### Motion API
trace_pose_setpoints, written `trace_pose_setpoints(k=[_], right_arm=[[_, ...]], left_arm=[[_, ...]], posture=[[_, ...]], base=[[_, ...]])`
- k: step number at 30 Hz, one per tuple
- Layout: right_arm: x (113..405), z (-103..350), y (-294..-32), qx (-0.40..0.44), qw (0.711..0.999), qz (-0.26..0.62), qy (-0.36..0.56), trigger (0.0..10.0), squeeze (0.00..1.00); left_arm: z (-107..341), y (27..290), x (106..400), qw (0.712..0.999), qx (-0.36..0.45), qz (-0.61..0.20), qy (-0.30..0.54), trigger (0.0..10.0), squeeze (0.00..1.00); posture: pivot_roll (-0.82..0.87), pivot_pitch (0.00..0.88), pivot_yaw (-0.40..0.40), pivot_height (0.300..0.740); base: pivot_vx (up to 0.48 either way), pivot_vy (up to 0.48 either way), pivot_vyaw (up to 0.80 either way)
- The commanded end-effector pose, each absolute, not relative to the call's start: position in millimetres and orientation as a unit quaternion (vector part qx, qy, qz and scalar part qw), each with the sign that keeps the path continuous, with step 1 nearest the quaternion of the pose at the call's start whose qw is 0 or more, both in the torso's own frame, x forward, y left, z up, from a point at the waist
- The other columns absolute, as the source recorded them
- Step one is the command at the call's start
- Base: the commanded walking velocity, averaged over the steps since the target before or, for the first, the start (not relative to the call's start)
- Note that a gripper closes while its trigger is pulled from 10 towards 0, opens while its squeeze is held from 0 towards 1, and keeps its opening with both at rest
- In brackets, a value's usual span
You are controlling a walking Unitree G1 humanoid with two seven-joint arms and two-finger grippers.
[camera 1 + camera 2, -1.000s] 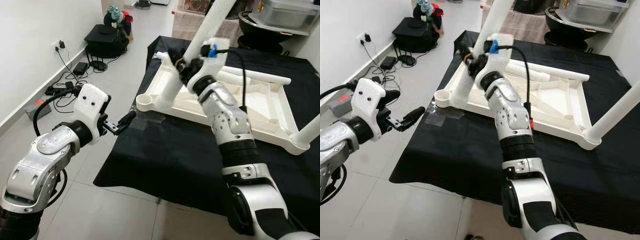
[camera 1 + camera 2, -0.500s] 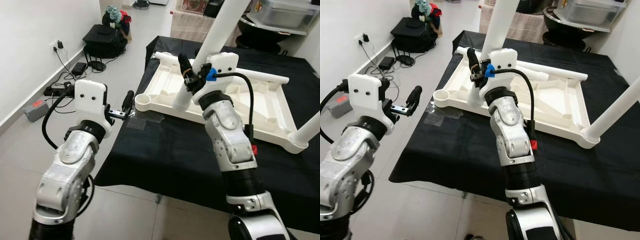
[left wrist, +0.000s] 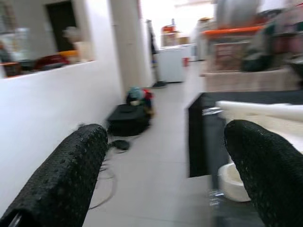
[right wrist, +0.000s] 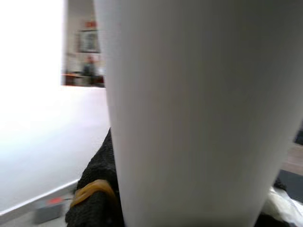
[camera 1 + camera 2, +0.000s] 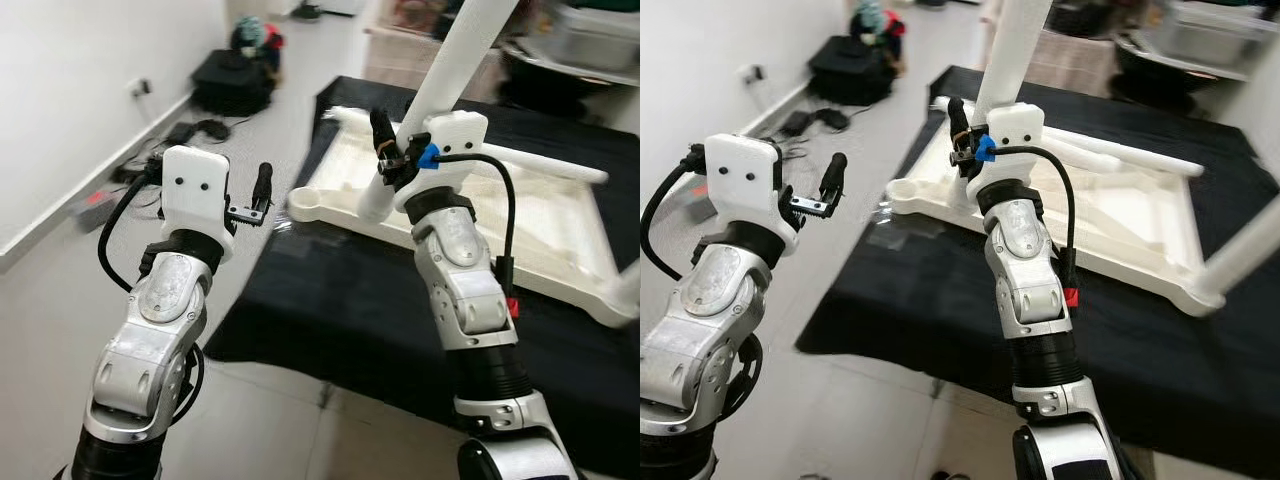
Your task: Building children table
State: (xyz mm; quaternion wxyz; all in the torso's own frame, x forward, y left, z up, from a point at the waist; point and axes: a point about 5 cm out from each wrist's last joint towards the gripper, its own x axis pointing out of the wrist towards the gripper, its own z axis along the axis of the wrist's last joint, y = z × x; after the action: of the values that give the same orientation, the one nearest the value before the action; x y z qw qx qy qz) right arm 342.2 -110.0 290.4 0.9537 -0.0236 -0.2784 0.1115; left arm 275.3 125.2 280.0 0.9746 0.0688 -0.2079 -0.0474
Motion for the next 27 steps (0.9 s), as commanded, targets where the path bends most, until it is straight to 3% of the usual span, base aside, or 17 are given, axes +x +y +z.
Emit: trace_pose_setpoints(k=[1, 5, 9, 19, 27], right_arm=[[339, 290, -109, -0.029, 0.953, 0.115, -0.277, 10.0, 0.0], [340, 288, -108, -0.023, 0.955, 0.12, -0.269, 10.0, 0.0], [342, 287, -106, -0.001, 0.958, 0.13, -0.256, 10.0, 0.0], [345, 293, -109, 0.007, 0.958, 0.122, -0.26, 10.0, 0.0], [348, 306, -117, 0.009, 0.954, 0.109, -0.278, 10.0, 0.0]], left_arm=[[281, 122, 273, 0.971, 0.083, -0.044, -0.218, 10.0, 0.0], [281, 123, 272, 0.971, 0.084, -0.037, -0.219, 10.0, 0.0], [282, 126, 272, 0.971, 0.084, -0.031, -0.222, 10.0, 0.0], [286, 132, 274, 0.969, 0.092, -0.016, -0.229, 10.0, 0.0], [288, 133, 275, 0.968, 0.095, -0.011, -0.232, 10.0, 0.0]], posture=[[0.06, 0.143, -0.094, 0.74], [0.06, 0.145, -0.096, 0.74], [0.06, 0.146, -0.097, 0.74], [0.06, 0.153, -0.101, 0.74], [0.06, 0.156, -0.103, 0.74]], base=[[0.0, 0.0, 0.79], [0.0, 0.0, 0.79], [0.0, 0.0, 0.0], [0.366, 0.0, 0.0], [0.387, 0.0, -0.38]])
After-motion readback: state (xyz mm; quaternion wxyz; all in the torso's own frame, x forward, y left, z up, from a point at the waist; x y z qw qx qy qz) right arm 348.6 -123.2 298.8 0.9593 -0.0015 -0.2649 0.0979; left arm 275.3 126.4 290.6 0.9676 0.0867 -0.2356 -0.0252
